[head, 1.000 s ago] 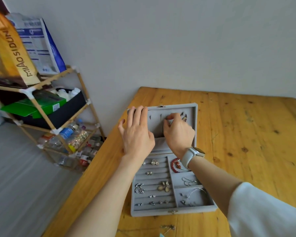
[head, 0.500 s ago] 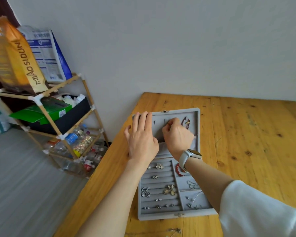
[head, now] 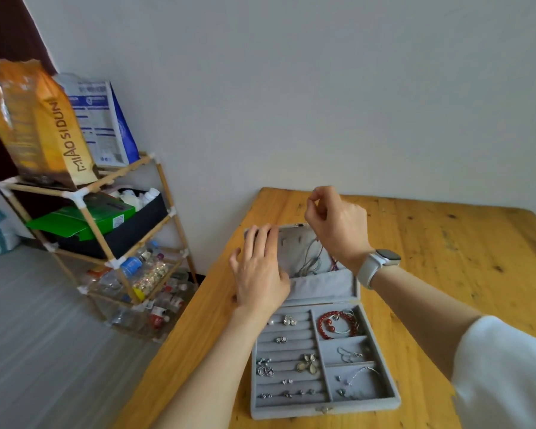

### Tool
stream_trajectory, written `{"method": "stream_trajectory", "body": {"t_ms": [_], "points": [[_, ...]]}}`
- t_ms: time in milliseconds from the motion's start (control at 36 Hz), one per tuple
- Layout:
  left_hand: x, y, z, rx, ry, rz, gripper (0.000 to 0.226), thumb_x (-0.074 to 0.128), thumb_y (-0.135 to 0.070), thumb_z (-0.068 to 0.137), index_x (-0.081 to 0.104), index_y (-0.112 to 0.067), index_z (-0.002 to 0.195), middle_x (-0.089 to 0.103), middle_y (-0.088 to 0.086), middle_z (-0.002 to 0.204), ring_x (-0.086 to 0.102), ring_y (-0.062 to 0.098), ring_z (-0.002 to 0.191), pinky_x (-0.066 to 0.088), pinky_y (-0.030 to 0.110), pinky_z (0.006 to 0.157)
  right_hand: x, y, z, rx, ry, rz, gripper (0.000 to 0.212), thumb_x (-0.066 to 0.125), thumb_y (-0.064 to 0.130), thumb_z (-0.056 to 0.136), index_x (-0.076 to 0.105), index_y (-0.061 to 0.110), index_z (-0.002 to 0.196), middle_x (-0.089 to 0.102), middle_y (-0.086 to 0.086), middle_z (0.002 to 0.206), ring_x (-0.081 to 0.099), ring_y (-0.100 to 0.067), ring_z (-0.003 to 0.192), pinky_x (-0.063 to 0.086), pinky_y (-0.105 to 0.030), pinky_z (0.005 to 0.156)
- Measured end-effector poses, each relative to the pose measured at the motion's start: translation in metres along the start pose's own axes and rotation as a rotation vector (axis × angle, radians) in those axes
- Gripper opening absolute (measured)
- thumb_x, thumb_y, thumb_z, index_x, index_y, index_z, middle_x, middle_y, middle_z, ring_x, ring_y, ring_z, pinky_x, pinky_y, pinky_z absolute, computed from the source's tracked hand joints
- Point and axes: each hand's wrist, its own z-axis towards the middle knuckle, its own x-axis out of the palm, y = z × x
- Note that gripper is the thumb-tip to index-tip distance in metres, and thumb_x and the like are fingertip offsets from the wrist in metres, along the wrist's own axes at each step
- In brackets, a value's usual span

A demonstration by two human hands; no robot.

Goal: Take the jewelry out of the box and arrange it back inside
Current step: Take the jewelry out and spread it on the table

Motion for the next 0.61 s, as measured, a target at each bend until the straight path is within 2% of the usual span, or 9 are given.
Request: {"method": "stream_trajectory", "body": {"t_ms": [83,194,278,333,389,472,528,611], "points": [[-0.010,-0.003,0.004,-0.038,0.111,-0.043,0.070,0.055,-0.024,0.080,0.026,-0.019,0.143,0.025,-0.004,0.150,0.013,0.015,0.141,0.019,0.047,0.109,-0.023,0.013,0.022,-0.038,0.007,0.065,0.014,0.052,0.019,0.082,0.058,0.008,0.089,0.063,0.000,0.061,0.058,-0.026,0.054,0.041,-0.030,0.050],[-0.034,-0.017,0.008,-0.109,0.097,-0.214,0.064,0.055,-0.027,0.084,0.029,-0.018,0.141,0.028,-0.003,0.149,0.022,0.015,0.138,0.013,0.046,0.112,-0.057,0.034,0.040,-0.038,0.014,0.223,0.006,0.054,0.014,0.084,0.055,0.009,0.088,0.060,0.002,0.066,0.048,-0.014,0.052,0.046,-0.035,0.057],[-0.052,-0.032,0.007,-0.100,0.030,-0.492,0.063,0.060,-0.020,0.084,0.032,-0.017,0.140,0.032,-0.003,0.146,0.028,0.017,0.136,0.020,0.040,0.113,-0.086,0.048,0.044,-0.023,0.043,0.353,0.002,0.052,0.016,0.086,0.052,0.014,0.086,0.061,0.001,0.070,0.056,-0.019,0.057,0.049,-0.040,0.059],[-0.068,-0.045,0.003,-0.110,0.024,-0.743,0.063,0.063,-0.016,0.084,0.034,-0.022,0.139,0.035,-0.008,0.142,0.031,0.010,0.132,0.024,0.030,0.109,-0.106,0.055,0.041,0.012,0.078,0.441,0.006,0.051,0.015,0.089,0.049,0.017,0.084,0.064,0.001,0.072,0.059,-0.018,0.062,0.049,-0.032,0.060],[-0.084,-0.059,-0.006,-0.100,0.075,-0.947,0.062,0.063,-0.014,0.085,0.034,-0.029,0.137,0.035,-0.014,0.140,0.030,0.001,0.129,0.023,0.020,0.104,-0.123,0.061,0.033,0.082,0.111,0.539,0.015,0.051,0.013,0.090,0.047,0.022,0.079,0.067,0.002,0.075,0.060,-0.007,0.064,0.047,-0.021,0.060],[-0.101,-0.081,-0.027,-0.095,0.178,-1.102,0.057,0.062,-0.014,0.087,0.037,-0.029,0.136,0.043,-0.017,0.132,0.036,-0.004,0.125,0.028,0.013,0.099,-0.146,0.064,0.011,0.181,0.189,0.613,0.018,0.050,0.012,0.089,0.047,0.025,0.076,0.070,0.004,0.077,0.060,0.000,0.066,0.049,-0.021,0.062],[-0.105,-0.096,-0.046,-0.121,0.276,-1.234,0.044,0.059,-0.011,0.088,0.047,-0.021,0.129,0.057,-0.008,0.122,0.049,0.003,0.118,0.039,0.012,0.095,-0.160,0.059,-0.009,0.229,0.237,0.642,0.017,0.049,0.010,0.089,0.047,0.021,0.076,0.070,0.003,0.075,0.062,-0.002,0.064,0.049,-0.022,0.061],[-0.100,-0.116,-0.087,-0.163,0.395,-1.349,0.020,0.053,-0.010,0.091,0.061,-0.014,0.109,0.071,0.010,0.093,0.066,0.018,0.094,0.049,0.019,0.085,-0.182,0.047,-0.046,0.349,0.267,0.711,0.015,0.049,0.005,0.090,0.047,0.013,0.077,0.069,-0.002,0.072,0.061,-0.007,0.058,0.050,-0.021,0.055]]}}
